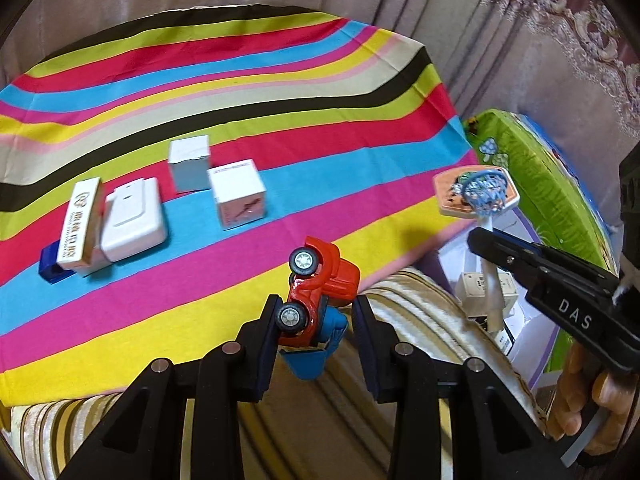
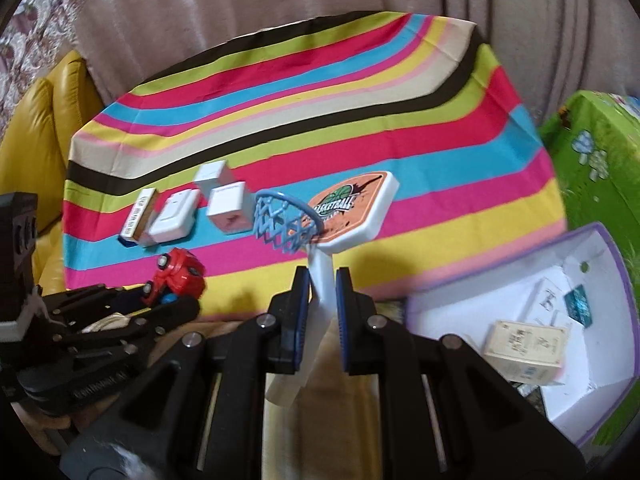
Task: Organize rigid objects
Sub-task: 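Carry the car and hoop toy into the storage box and open both tools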
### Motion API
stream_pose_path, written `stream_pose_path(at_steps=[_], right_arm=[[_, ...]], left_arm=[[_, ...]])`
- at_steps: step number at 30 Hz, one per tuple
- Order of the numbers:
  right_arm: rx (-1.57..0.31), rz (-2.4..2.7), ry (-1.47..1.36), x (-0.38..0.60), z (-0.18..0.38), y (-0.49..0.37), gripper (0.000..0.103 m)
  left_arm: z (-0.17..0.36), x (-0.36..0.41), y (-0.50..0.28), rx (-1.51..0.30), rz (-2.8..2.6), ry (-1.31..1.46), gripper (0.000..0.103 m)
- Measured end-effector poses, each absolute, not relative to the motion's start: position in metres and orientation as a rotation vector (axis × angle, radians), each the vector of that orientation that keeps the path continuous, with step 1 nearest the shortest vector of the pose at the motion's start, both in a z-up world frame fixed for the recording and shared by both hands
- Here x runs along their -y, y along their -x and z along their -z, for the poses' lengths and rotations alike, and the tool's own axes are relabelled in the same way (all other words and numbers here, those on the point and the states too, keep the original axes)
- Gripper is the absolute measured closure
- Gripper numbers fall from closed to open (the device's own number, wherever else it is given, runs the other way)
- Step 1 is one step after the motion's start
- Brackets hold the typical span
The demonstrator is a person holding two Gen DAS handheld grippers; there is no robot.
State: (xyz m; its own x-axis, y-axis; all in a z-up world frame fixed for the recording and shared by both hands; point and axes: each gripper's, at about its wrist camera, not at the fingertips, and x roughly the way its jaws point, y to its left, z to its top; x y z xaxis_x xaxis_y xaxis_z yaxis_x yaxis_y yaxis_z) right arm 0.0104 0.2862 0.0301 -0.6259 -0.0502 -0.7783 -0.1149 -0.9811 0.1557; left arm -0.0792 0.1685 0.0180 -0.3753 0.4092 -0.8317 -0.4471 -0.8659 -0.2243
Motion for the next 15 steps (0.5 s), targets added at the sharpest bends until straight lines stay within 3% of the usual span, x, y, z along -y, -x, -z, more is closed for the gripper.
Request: stream_pose_path(at_steps=[15], right_arm=[[-0.299,-2.605,1.239,-0.373,-0.035,-0.048,0.087]], left_arm=[[-0.022,-0.245,0.053,-0.157,-2.094,1.29,0.066]])
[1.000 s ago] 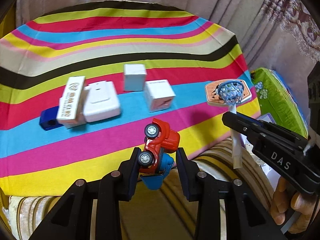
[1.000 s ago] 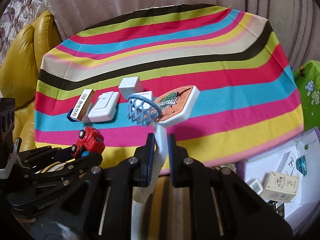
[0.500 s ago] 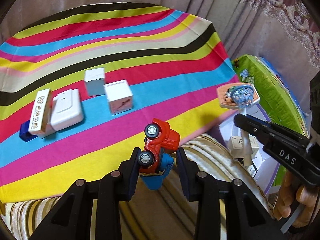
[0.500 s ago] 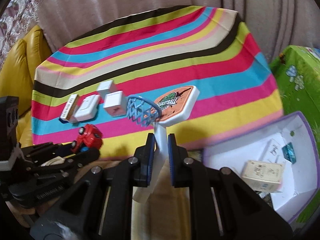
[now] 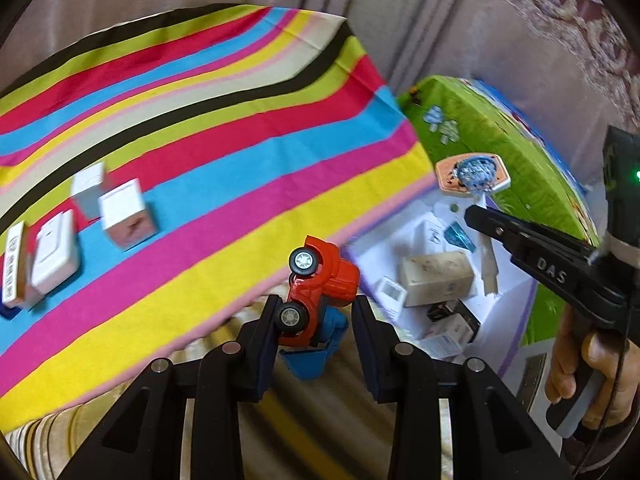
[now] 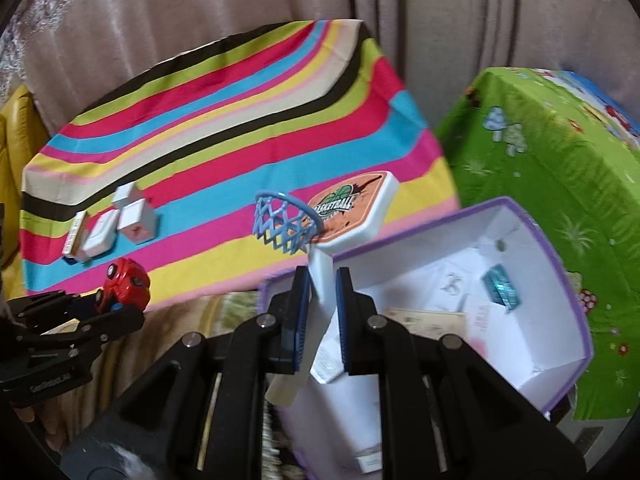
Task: Organize rigid objects
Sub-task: 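Carry the car and hoop toy into the storage box and open both tools, then move both tools back toward the remaining boxes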
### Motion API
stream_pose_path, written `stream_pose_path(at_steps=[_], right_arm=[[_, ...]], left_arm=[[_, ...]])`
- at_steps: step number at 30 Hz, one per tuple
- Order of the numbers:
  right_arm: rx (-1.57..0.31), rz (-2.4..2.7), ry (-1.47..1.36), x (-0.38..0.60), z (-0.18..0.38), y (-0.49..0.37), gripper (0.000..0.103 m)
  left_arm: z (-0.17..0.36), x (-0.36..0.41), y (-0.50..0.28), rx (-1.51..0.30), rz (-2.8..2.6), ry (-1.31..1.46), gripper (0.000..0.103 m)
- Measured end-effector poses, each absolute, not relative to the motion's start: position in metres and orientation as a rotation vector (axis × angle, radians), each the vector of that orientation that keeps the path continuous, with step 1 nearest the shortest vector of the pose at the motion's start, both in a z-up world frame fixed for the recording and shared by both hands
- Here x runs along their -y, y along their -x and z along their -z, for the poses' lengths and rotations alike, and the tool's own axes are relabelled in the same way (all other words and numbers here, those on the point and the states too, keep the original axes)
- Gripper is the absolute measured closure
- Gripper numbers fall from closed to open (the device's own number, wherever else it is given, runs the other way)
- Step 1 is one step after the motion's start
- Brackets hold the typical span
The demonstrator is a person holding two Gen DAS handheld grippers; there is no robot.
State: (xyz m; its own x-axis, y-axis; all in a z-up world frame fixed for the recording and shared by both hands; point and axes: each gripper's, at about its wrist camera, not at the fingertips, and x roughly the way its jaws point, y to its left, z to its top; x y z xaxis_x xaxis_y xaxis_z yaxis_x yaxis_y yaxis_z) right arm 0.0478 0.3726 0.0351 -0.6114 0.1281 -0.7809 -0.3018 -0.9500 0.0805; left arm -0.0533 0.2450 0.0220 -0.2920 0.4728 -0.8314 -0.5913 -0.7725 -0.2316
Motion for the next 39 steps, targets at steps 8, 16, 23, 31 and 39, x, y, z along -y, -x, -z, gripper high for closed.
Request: stream_pose_path(at_steps=[8,16,23,31,39], right_arm=[[-0.303,-2.518,1.213,-0.406,-0.03,-0.064,0.087],[-0.279,-2.48,1.18,-0.419,-0.034,-0.07,0.087],[-0.253,-2.45,1.165,-0.423,-0.035,-0.072,0.086],[-0.203,-2.373,1.161,-0.424,-0.041,-0.076,0.03],[-0.182,-2.44,1.286,-0.402,-0.123,-0.083,0.03]], left_arm=[[-0.023,-0.286,0.034,-0.216,-1.995,1.252,0.066],[-0.021,-0.308,0.025,-0.222,-1.904,1.224,0.066],[-0.018,-0.323,0.019,-0.223,-1.83,1.213,0.063],[-0.022,-0.305,0.025,-0.164,-1.882,1.229,0.047],[-0.025,-0.224,0.05,0.026,-2.07,1.303,0.047]])
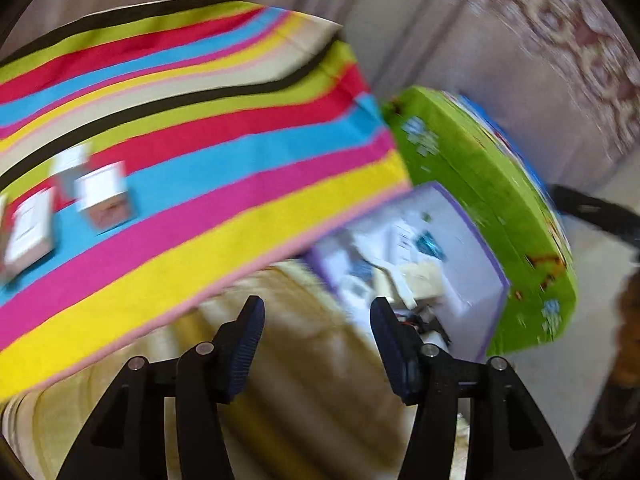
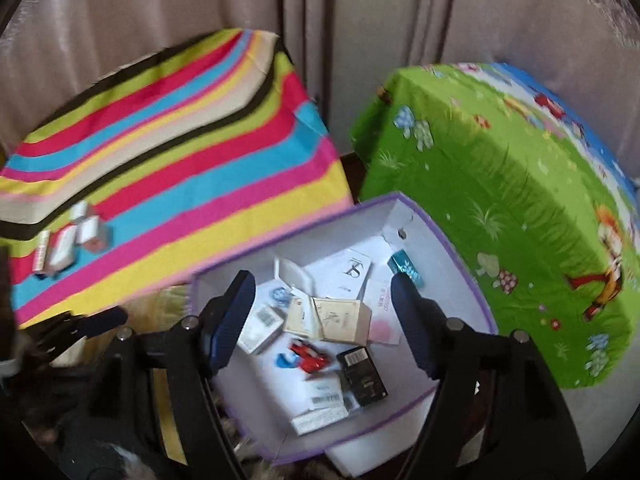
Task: Organize rigid objects
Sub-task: 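Move both tools back toward the remaining boxes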
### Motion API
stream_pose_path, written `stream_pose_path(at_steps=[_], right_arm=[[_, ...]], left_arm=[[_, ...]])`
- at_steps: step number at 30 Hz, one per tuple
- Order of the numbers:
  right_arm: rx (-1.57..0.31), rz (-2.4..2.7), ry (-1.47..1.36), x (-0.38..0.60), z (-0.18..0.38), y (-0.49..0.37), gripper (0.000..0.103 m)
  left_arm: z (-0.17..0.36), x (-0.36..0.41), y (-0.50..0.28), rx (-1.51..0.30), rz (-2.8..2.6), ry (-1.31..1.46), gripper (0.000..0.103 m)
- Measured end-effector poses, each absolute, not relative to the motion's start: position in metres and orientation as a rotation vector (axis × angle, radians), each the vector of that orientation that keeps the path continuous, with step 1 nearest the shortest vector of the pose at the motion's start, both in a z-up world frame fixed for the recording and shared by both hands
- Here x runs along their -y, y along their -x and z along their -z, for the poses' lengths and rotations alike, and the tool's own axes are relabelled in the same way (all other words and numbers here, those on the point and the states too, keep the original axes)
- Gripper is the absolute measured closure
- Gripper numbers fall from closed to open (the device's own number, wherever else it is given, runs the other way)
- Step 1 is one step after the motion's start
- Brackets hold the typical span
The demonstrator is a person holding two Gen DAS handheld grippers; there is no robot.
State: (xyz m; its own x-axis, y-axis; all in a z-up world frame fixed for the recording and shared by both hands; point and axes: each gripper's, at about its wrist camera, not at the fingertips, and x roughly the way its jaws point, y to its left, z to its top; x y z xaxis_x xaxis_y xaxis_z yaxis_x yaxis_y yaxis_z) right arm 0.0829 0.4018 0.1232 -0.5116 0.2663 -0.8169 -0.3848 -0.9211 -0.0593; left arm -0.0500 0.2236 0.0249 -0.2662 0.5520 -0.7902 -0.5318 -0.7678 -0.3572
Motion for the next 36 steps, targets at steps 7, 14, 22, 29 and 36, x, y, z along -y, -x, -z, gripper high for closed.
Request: stream_pose_path(at_steps=[7,14,22,29,36], right_arm=[[-0.047,-2.64,1.389,-0.351,-0.219,-0.079,0.03],[-0.083,-2.83,1.409,-0.316,-0.258,-0.078,0.029],[-0.141,-2.822,1.467,-0.31,-0.253,-0.062,0.029],[-0.147,-2.852,1.436,-0.31,-0.264,-0.068,0.029],[-0.168,-2.863,1.446,-0.301,-0.26,-0.056,0.029]], left_arm=[[-0.043,-0.131,0.062,0.119,-2.407,1.324,0.047],[-0.071,-0.062,0.073,-0.017,-2.645,1.242,0.047],[-0.069,-0.027,0.086,0.094,-2.693,1.285,0.041],[-0.059,-0.046,0.091,0.076,-2.64,1.281,0.041],[-0.054,-0.04,0.103,0.129,-2.626,1.288,0.041]])
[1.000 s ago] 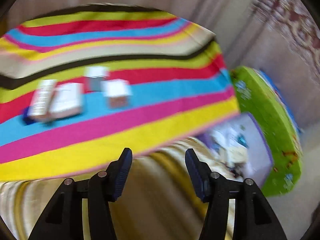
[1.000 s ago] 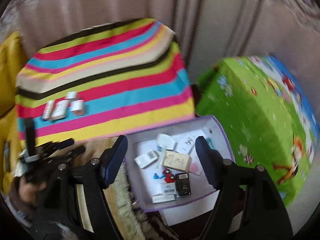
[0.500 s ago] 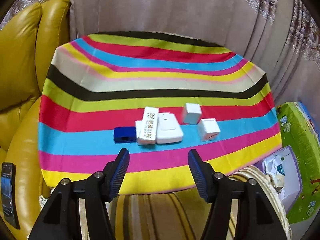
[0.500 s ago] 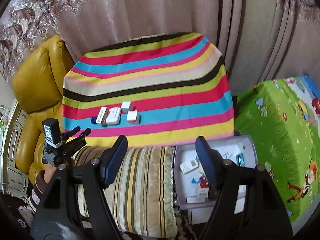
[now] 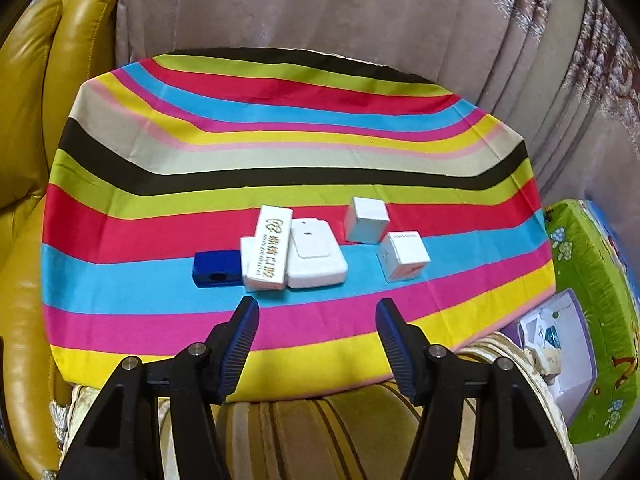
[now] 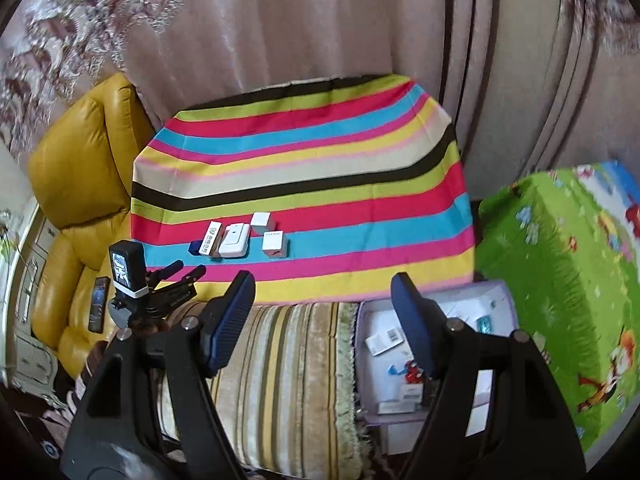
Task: Organize rigid objects
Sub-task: 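Move both tools back toward the remaining boxes, then grasp the white DING ZHI DENTAL box with the left tool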
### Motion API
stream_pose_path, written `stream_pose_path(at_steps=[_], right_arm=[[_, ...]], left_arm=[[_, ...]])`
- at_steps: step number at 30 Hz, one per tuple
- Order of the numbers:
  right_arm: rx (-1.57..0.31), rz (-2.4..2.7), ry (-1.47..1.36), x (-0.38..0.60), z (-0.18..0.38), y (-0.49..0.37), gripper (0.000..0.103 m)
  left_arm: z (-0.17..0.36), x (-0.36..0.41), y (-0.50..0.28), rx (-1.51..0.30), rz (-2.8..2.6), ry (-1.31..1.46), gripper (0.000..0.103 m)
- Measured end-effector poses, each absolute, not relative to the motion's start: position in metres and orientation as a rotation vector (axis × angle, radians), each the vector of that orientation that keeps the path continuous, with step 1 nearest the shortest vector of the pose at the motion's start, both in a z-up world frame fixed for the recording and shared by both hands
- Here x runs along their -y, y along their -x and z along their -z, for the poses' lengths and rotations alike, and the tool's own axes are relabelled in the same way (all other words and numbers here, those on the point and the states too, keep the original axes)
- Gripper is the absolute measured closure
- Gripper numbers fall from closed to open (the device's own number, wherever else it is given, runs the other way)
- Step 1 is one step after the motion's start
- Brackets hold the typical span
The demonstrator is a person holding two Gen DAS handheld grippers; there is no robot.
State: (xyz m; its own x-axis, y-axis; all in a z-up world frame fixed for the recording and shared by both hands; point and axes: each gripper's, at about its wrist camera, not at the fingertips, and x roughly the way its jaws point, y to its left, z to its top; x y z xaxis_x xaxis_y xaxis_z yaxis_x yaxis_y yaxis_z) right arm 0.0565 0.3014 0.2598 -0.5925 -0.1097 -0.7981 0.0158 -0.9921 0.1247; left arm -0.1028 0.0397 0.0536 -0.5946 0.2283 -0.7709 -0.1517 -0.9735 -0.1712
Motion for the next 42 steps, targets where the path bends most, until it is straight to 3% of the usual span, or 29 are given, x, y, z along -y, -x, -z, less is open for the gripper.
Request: stream_pose_path(at_steps=[4,6,10,20,27,30,34,42], right_arm=[[0.17,2.713,-1.333,-0.294,-0.251,-0.051,0.028],[0.205,2.721,-1.304,-0.294,-0.239,-0.045,0.02],[0.251,2.76,-1.257,-0.297,-0.203,-0.025,0.019],[0.09,2.768,-1.372,-0.248,-0.078,0.031,0.019],[0.076,2.687,-1.442,-0.203,-0.026,0.066,0.019],[0.015,2.677,-1.458,-0.187,-0.016,0.078,0.019],[-0.012,2.644,-1.471,-0.167,-0.003,0.092,0.019],[-0.043,2.657,-1.452,-0.156,0.01,0.105,0.019]], left_arm=[[-0.046,-0.03,0.117,0.154,-2.649,1.317,0.041],[-0.042,-0.026,0.124,0.159,-2.658,1.32,0.041],[-0.038,-0.023,0.141,0.125,-2.684,1.316,0.041],[-0.015,-0.036,0.178,0.0,-2.667,1.389,0.042],[-0.007,-0.038,0.183,-0.027,-2.706,1.378,0.048],[-0.005,-0.038,0.183,-0.025,-2.705,1.371,0.055],[0.0,-0.037,0.185,-0.013,-2.686,1.378,0.07],[-0.013,-0.034,0.168,0.016,-2.73,1.205,0.071]])
